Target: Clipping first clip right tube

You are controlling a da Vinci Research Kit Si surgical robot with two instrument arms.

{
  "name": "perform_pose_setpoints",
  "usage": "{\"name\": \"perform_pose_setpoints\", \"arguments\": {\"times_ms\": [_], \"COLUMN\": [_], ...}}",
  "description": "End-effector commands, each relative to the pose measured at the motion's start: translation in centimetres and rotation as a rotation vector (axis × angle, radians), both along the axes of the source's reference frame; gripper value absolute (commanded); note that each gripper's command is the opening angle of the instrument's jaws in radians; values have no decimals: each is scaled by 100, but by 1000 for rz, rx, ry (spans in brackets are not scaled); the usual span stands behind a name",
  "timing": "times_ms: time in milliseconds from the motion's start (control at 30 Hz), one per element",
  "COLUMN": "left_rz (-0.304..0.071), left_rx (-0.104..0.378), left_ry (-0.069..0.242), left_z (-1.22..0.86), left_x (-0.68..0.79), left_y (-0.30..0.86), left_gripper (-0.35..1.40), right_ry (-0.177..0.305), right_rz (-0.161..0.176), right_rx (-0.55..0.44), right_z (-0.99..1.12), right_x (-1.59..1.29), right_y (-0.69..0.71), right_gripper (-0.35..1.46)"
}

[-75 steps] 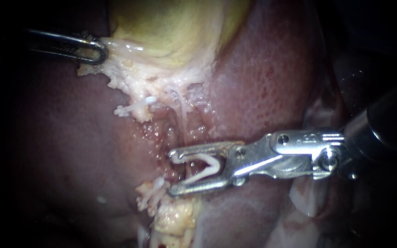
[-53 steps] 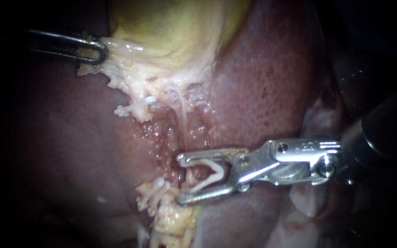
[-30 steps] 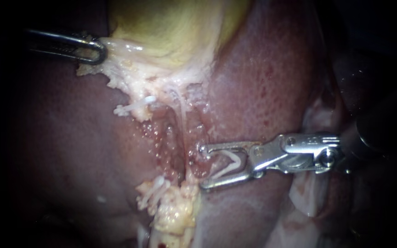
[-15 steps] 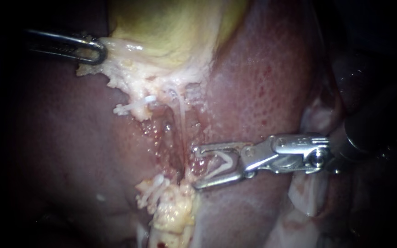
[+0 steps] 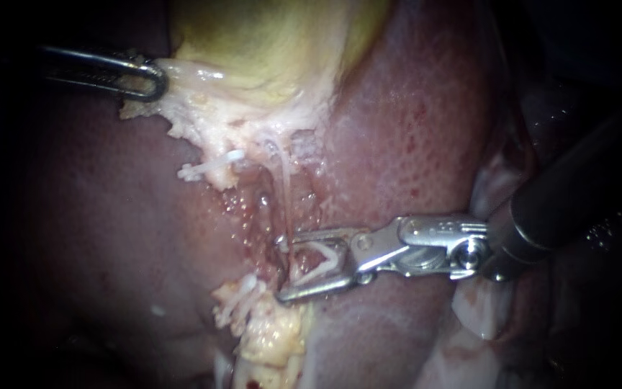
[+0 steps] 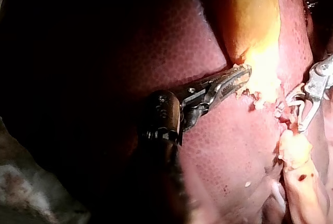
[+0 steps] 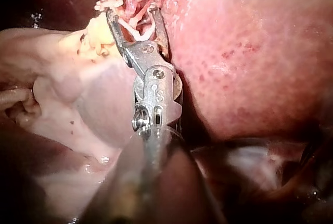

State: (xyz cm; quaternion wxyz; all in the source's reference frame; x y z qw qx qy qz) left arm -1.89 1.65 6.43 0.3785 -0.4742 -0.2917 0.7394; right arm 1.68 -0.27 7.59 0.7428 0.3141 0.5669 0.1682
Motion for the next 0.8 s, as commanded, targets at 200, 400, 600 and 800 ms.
{"name": "perform_pose_setpoints", "arguments": {"times_ms": [200, 400, 600, 800], "left_rz": [0, -1, -1, -1], "left_rx": [0, 0, 0, 0], "left_ry": [0, 0, 0, 0], "left_z": [0, 0, 0, 0], "left_x": [0, 0, 0, 0], "left_y": [0, 0, 0, 0], "left_gripper": [-35, -35, -35, -35], "right_ry": [17, 33, 53, 73], "right_rz": [6, -7, -12, -35], "right_rx": [16, 36, 48, 64], "right_z": [-6, -17, -33, -58], "right_x": [8, 11, 12, 7], "right_y": [-4, -8, -9, -9], "right_gripper": [50, 50, 49, 48]}}
